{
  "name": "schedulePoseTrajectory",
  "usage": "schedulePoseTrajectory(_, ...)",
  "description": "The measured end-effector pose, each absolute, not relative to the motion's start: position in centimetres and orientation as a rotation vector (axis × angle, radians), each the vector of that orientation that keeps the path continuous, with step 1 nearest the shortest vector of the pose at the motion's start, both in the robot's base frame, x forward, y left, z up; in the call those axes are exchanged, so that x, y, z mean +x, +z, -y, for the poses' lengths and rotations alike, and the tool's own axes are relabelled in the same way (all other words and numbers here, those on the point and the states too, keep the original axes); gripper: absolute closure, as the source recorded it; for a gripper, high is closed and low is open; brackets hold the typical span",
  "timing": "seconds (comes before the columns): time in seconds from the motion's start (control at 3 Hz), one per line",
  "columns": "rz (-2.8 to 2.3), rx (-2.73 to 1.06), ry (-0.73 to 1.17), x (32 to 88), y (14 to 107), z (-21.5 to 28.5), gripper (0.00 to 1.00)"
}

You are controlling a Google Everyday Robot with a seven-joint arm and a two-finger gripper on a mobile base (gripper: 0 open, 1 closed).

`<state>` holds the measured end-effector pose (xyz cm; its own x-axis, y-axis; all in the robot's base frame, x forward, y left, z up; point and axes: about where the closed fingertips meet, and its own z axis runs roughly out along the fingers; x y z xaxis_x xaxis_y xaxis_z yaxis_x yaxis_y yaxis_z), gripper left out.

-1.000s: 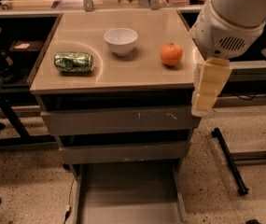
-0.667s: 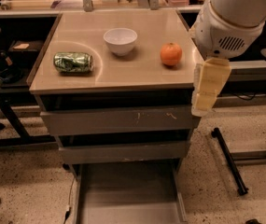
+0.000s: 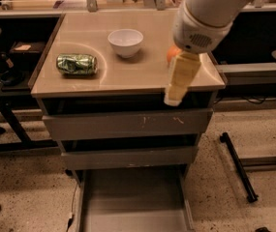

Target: Place green can into bottom drawer

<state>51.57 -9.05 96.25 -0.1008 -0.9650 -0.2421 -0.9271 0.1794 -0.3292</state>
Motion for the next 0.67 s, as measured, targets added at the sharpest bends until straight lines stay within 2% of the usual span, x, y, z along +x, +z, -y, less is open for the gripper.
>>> schedulePoseTrajectory(0.33, -2.099, -1.739, -0.06, 56.3, 95.9, 5.6, 0.0)
schedulePoseTrajectory(0.67, -2.071, -1.802, 0.014, 58.0, 95.6, 2.3, 0.0)
